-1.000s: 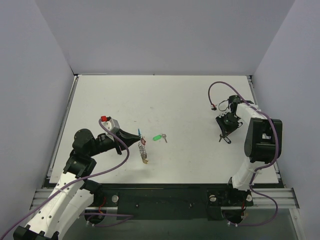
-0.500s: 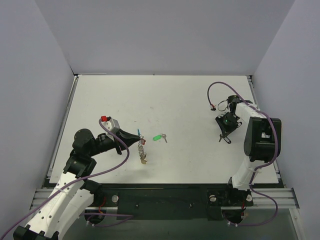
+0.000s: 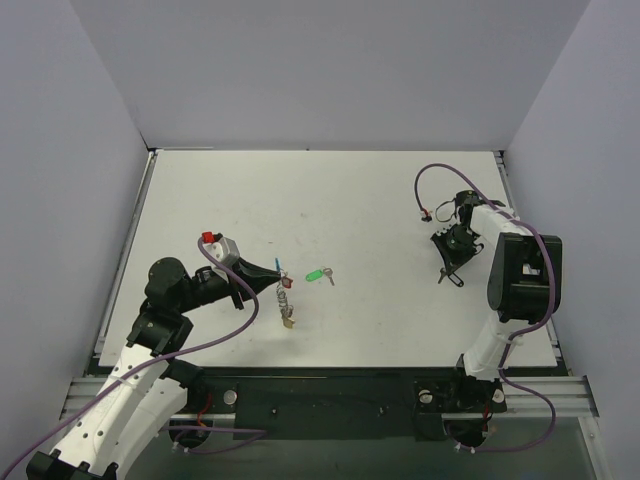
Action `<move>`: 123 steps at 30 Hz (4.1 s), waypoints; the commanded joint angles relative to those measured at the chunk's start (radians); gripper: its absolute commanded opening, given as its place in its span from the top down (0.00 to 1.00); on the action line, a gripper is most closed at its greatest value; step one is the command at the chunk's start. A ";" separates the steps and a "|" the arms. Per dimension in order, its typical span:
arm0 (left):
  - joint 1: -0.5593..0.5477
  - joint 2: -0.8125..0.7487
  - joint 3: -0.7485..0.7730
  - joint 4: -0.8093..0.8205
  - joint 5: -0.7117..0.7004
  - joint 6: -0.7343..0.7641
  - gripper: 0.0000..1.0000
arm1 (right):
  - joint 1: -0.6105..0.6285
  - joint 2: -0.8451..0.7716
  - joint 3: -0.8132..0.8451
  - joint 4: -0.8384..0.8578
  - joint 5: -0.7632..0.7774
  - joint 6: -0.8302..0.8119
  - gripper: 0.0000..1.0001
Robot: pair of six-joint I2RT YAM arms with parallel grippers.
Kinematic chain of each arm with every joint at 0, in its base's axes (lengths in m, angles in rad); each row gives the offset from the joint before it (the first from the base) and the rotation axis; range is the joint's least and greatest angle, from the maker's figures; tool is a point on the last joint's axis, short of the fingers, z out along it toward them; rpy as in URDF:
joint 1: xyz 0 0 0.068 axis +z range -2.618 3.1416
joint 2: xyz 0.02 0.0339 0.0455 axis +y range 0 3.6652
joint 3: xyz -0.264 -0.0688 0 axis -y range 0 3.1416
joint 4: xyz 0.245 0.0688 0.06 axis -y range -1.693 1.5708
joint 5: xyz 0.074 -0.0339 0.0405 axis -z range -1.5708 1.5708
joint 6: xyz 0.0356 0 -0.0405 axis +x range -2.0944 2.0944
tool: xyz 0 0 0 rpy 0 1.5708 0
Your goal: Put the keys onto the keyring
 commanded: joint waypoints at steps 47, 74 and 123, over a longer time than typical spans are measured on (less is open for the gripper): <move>0.006 -0.006 0.022 0.059 0.029 0.006 1.00 | -0.010 -0.033 0.003 -0.045 -0.005 0.012 0.93; 0.006 -0.008 0.022 0.059 0.029 0.006 1.00 | -0.025 -0.049 -0.005 -0.038 -0.025 0.020 0.91; 0.004 -0.031 0.004 0.080 0.020 0.010 1.00 | -0.024 -0.518 -0.039 -0.159 -0.302 -0.083 1.00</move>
